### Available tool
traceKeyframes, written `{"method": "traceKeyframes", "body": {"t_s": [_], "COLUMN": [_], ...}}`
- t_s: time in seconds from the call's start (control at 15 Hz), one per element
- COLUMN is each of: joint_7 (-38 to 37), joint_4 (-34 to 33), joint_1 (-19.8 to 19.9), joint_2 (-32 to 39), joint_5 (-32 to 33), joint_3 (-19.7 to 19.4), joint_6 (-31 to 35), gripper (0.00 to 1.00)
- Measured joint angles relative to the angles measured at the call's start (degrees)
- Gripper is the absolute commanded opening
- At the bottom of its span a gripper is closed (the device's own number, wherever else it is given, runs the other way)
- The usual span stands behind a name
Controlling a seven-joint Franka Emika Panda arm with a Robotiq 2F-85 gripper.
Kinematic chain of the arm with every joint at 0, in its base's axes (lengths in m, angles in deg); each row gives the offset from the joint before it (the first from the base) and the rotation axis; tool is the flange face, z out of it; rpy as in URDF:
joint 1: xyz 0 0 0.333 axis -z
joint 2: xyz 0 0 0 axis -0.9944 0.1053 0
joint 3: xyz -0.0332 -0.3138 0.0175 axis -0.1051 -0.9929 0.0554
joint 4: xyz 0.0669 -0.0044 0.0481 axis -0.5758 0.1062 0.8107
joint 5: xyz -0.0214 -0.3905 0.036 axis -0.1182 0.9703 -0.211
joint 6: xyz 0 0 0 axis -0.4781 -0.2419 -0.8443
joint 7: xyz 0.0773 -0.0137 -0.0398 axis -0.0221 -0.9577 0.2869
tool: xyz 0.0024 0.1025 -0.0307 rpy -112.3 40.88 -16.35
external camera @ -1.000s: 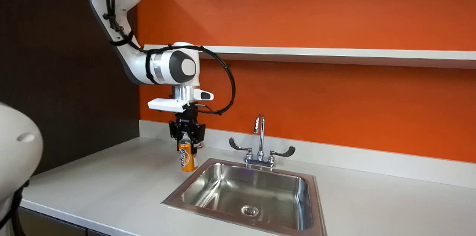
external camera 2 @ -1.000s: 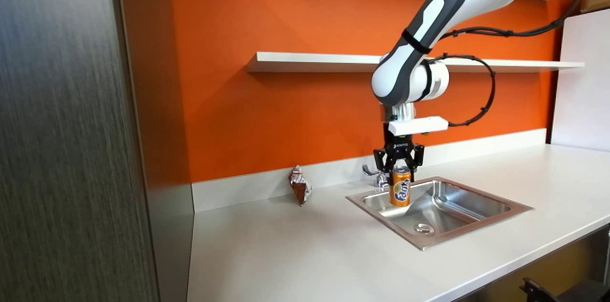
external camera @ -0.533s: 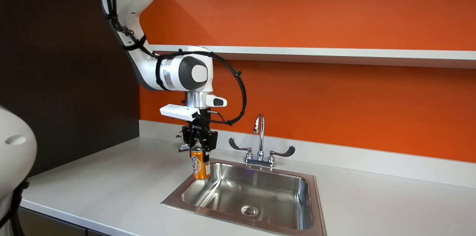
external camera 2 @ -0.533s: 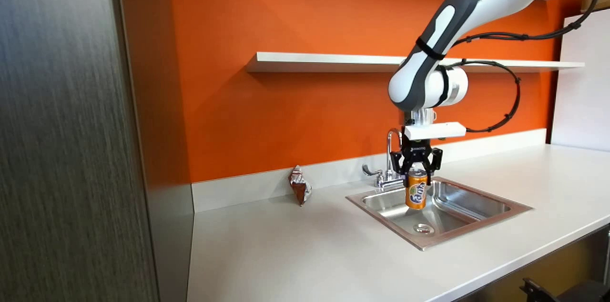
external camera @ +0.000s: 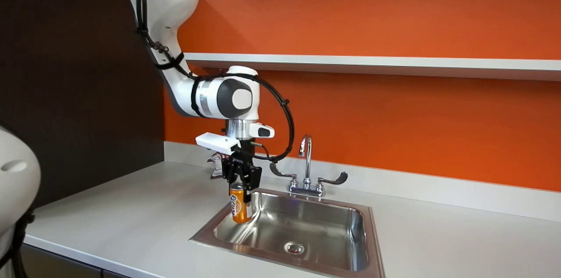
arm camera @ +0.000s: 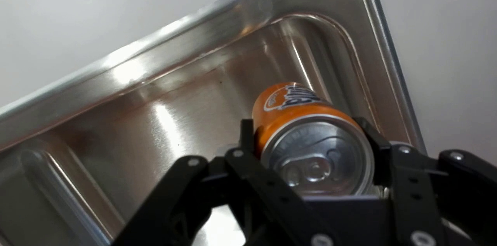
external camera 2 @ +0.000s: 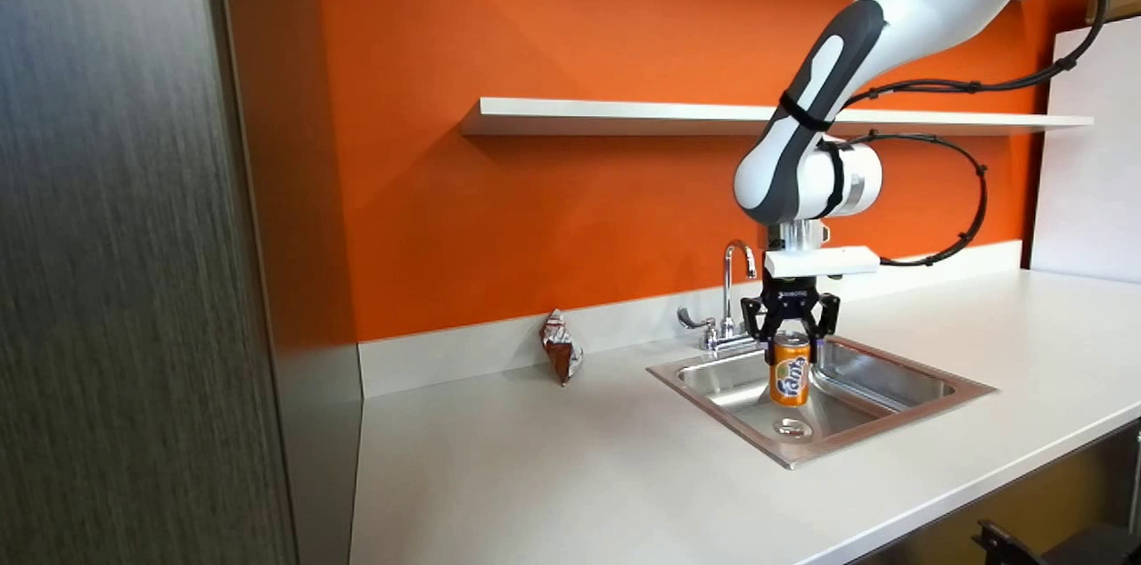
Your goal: Put the orange can inside the sink.
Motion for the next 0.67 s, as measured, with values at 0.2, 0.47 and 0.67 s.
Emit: {"method": "traceKeyframes", "body": {"t_s": [0.2, 0.47, 0.67], "joint_7": [0.0, 0.0, 0.0], "joint_4": [-1.0, -3.4, -5.6], "joint_1": [0.0, 0.0, 0.0], "joint_2": [2.7, 6.9, 9.9], "joint_5": [-0.9, -1.7, -2.9], "joint_3": [0.0, -0.1, -0.2], "joint_6": [1.1, 2.0, 2.8], "gripper": [0.38, 0.38, 0.38]}}
